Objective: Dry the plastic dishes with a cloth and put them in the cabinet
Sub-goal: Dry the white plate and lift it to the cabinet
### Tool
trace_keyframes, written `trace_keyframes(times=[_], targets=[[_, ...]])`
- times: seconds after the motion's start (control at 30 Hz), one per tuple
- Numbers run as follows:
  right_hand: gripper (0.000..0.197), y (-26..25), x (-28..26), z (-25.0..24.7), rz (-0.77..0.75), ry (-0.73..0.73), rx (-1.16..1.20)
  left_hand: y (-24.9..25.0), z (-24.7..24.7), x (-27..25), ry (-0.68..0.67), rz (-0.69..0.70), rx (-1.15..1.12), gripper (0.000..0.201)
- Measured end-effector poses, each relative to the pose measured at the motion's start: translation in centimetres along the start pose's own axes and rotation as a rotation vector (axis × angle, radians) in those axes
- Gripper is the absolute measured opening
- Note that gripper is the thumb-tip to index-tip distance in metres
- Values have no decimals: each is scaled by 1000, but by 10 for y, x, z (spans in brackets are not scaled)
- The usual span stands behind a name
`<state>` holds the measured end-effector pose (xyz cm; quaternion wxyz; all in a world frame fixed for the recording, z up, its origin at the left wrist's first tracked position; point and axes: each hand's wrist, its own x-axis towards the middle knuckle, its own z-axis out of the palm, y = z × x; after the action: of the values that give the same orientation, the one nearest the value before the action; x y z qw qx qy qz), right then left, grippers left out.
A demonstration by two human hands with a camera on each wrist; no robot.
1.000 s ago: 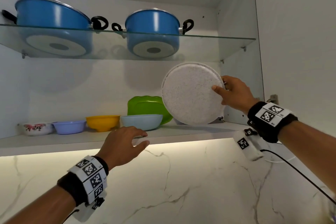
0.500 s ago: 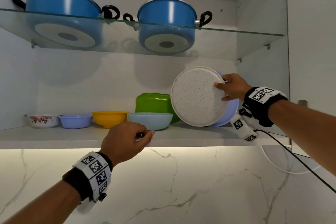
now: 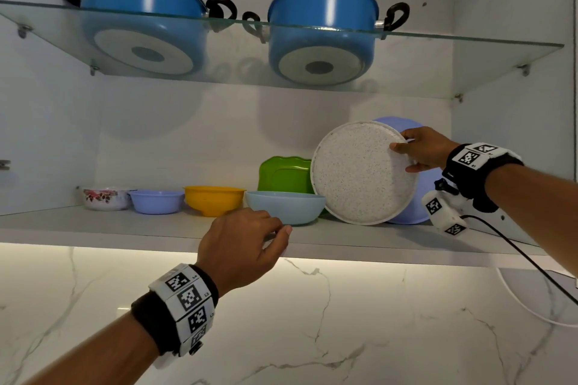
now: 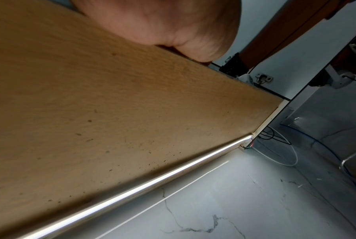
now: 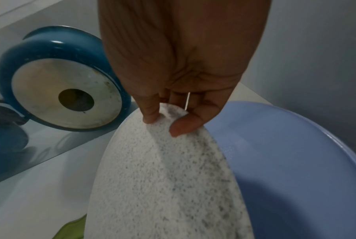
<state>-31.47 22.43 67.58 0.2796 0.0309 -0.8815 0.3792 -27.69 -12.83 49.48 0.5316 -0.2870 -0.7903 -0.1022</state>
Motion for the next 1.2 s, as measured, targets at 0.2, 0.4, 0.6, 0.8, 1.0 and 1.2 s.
trace_keyframes(times=[0.2,0.4,0.6,0.8,1.0,1.2], targets=[[21,-5,28,10,-44,-15,-64,4,0,-2,38,5,27,40],[31,-14,51,26,-185,7,-155,4,6,-3,11,-33,104,44],[31,-27,62,42,-236,-2,-227,5,5,-1,-119,-99,139,51],[31,-37,72,55,-292,17,-339,9,3,0,-177,-135,141,54],[46,-36,75,61,-268,84,-376,10,1,0,-201,-155,133,55],[53,-31,70,52,-254,114,-355,11,1,1,-218,-169,118,54]])
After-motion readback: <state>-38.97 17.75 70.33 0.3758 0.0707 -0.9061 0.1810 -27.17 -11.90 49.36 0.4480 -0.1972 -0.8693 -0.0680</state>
